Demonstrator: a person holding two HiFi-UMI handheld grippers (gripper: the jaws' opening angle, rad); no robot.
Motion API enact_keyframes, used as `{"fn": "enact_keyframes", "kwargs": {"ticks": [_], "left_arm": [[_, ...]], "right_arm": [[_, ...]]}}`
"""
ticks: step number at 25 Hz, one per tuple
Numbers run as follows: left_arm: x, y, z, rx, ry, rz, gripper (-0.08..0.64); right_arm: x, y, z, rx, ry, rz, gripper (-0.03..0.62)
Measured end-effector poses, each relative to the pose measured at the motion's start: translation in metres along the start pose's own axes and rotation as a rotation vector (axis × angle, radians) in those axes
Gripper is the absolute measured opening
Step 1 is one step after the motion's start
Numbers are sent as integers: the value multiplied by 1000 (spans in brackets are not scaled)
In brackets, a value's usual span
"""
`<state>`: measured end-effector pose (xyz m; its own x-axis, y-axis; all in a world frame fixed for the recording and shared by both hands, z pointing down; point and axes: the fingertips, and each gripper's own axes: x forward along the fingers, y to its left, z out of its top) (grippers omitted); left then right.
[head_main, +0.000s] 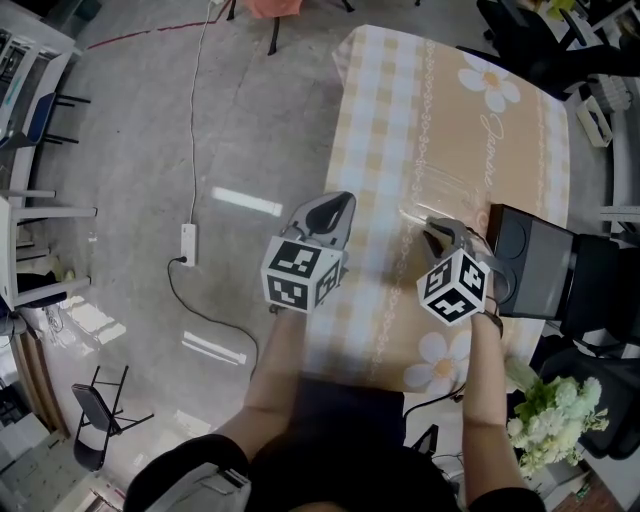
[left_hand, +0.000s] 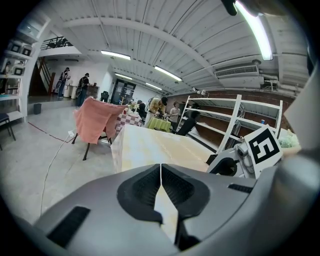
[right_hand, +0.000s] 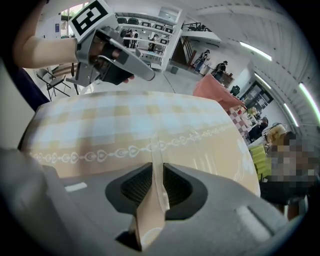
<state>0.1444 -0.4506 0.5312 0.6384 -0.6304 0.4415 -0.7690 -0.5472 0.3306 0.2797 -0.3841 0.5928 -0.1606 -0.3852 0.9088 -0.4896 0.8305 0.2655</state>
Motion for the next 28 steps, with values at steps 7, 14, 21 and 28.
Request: {"fn": "enact_keyframes", "kwargs": {"ticks": [7,14,21,28], "left_arm": [[1,3,0,-2,4,9,15],[2,5,0,-3,7,10,15],[2,5,-1,-3,11,9,15],[2,6,-3,-7,16,11,15]], "right_arm": [[1,-2,-1,5,0,22,80],[1,-7,0,-2,8,8,136],[1,-8,0,32,3,76,138],[1,-7,0,135,-2,187,106]]}}
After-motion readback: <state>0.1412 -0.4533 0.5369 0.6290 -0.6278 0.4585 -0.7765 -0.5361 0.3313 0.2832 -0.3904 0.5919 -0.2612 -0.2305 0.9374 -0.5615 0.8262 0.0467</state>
